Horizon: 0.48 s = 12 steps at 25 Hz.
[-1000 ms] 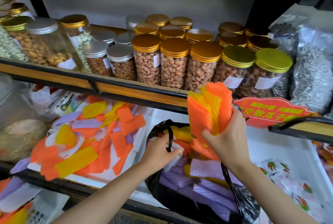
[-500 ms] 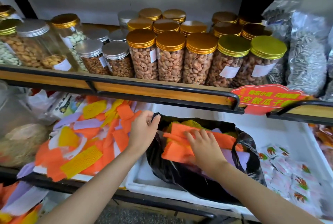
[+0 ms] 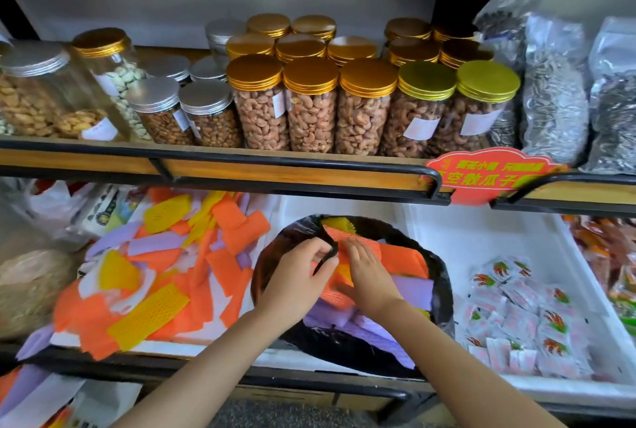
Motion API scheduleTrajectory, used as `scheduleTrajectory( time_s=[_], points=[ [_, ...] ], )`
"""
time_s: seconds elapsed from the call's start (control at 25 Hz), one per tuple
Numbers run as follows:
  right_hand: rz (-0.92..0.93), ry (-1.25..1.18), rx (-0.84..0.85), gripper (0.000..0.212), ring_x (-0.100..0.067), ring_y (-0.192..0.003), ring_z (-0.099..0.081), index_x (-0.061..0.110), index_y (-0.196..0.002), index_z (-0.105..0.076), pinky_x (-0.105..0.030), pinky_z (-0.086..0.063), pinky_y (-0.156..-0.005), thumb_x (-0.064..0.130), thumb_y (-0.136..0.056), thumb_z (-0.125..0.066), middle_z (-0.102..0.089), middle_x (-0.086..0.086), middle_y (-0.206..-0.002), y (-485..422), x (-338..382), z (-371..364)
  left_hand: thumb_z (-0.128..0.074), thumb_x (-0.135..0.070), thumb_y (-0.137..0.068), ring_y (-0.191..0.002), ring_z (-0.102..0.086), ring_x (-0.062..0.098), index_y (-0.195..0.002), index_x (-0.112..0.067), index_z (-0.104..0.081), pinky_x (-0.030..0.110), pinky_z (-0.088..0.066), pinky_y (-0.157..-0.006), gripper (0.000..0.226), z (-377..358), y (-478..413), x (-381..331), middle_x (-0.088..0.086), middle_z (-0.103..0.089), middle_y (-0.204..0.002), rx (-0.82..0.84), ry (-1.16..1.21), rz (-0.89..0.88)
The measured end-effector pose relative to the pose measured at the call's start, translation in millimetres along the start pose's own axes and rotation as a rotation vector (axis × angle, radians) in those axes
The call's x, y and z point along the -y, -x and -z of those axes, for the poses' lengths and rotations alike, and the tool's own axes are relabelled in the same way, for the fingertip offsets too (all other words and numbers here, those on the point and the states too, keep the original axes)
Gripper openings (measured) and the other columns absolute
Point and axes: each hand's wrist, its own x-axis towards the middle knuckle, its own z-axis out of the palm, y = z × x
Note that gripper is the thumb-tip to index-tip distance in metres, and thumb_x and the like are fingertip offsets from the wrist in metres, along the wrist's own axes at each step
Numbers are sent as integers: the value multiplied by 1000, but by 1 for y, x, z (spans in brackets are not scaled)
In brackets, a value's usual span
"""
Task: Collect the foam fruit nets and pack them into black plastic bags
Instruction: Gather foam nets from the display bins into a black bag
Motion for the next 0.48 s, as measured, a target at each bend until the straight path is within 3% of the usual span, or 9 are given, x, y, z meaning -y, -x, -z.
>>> scheduleTrajectory(
  time_s=[0.16,0.24,0.32,0.4,0.48],
  points=[
    [10,-91,-36,90,-18,-146,-6,10,-148,-12,-24,-7,-116,33,-83,-69,-14,-4,-156,27,-2,29,-45,-25,-98,-87,-52,15,-87,-17,-52,22,-35,-73,15,-29,-2,2,-8,-46,-86,122,-231,-112],
    [-65,-105,-228,84,-26,-138,-27,6,-144,-27,-29,-24,-112,26,-78,-75,-33,-10,-146,50,-11,39,-44,-24,-98,-87,-51,17,-87,-15,-51,19,-27,-68,17,-36,-2,5,-6,-45,-86,111,-271,-128],
    [-236,-88,-428,75,-31,-119,-45,1,-134,-41,-35,-38,-100,20,-73,-79,-48,-15,-124,74,-29,39,-44,-26,-98,-88,-53,17,-88,-16,-50,18,-25,-67,15,-37,-2,6,-3,-50,-89,101,-293,-141],
    [-444,-161,-326,65,-29,-111,-46,1,-128,-43,-27,-38,-91,18,-76,-76,-48,-14,-117,93,-44,37,-46,-27,-97,-89,-54,18,-90,-18,-45,20,-26,-65,12,-36,-1,6,0,-54,-93,86,-316,-128],
    [-577,-320,-107,28,-26,-96,-56,8,-105,-55,-17,-40,-72,14,-82,-69,-57,-9,-97,101,-54,37,-50,-28,-96,-87,-55,17,-92,-17,-43,21,-28,-63,14,-32,1,4,0,-55,-91,54,-299,-95]
  ],
)
